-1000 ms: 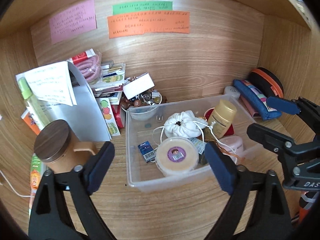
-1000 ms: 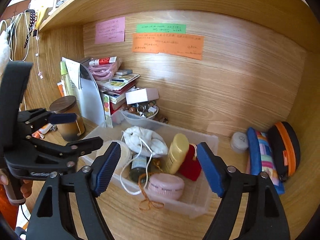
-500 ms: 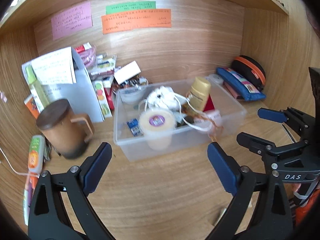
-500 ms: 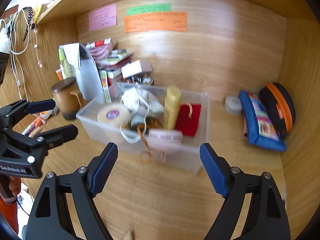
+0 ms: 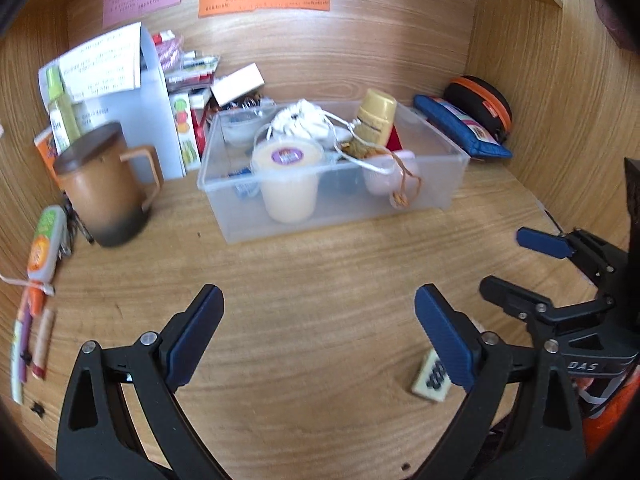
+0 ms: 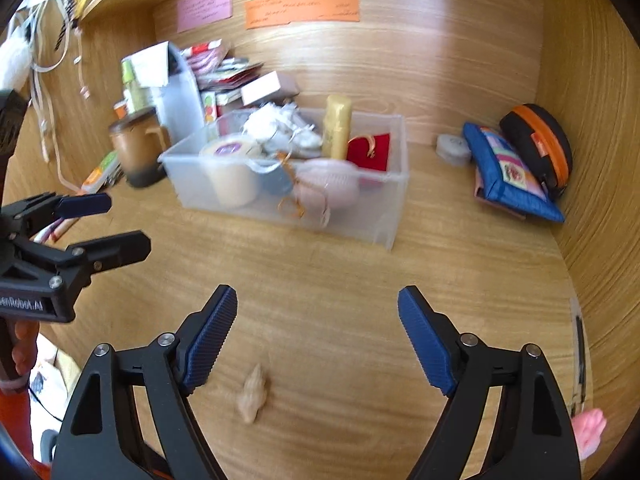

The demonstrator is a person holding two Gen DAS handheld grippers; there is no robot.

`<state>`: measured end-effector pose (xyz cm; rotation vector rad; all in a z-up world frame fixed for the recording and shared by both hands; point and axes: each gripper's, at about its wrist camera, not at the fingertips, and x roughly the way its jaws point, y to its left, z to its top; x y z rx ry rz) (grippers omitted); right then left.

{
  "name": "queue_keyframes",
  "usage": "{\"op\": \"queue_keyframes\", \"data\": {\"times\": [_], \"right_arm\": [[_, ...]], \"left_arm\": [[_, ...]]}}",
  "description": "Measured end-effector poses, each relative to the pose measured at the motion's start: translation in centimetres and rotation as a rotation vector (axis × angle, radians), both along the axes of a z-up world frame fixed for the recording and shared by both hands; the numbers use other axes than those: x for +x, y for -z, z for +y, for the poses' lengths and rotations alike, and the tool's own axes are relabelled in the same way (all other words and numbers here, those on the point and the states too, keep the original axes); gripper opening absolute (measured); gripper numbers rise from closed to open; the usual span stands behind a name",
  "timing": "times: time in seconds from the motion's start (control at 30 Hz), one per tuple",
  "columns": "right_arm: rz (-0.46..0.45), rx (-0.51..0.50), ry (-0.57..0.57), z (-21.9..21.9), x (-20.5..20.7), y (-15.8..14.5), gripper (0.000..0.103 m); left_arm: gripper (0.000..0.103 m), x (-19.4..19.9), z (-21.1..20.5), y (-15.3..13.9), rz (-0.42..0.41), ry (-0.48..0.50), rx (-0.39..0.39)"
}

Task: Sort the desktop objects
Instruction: 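Grasp the domino tile with the left tool while the right tool grasps the seashell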

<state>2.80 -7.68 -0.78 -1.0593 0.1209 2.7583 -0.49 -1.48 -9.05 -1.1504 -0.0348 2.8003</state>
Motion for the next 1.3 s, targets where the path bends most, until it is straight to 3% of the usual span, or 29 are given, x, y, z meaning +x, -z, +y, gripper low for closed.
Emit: {"op": "queue_keyframes", "data": {"times": [0.17, 0.53, 0.7, 0.77, 0.8, 0.83, 1.3], "right_arm": [[-0.045, -0.005, -0.051, -1.2, 0.9, 1.4, 0.06], [-0.084, -0.061, -0.081, -2.0, 2.7, 3.4, 0.043], [-0.086, -0.054, -0.103, -2.7, 2.8, 3.8, 0.029], [-0.089, -0.045, -0.108, -3.0, 2.8, 4.0, 0.023], [-0.091, -0.041, -0.107, -3.0, 2.7, 4.1, 0.019], [-0.087, -0.034, -0.106, -3.1, 2.7, 4.1, 0.019], [-0.087, -0.059, -0.07, -1.6, 2.4, 3.9, 0.019]], "left_arm": [[0.097, 1.5, 0.6, 1.0, -0.021, 0.016, 0.027], [0.097, 3.3, 3.4, 2.8, -0.055, 0.102, 0.0], [0.097, 3.3, 4.4, 3.7, -0.066, 0.107, -0.023], [0.093, 3.3, 4.6, 3.9, -0.062, 0.107, -0.03], [0.085, 3.3, 4.7, 3.9, -0.063, 0.108, -0.033], [0.079, 3.2, 4.8, 4.0, -0.067, 0.11, -0.038], [0.048, 2.6, 6.5, 5.2, -0.087, 0.146, -0.064]]}}
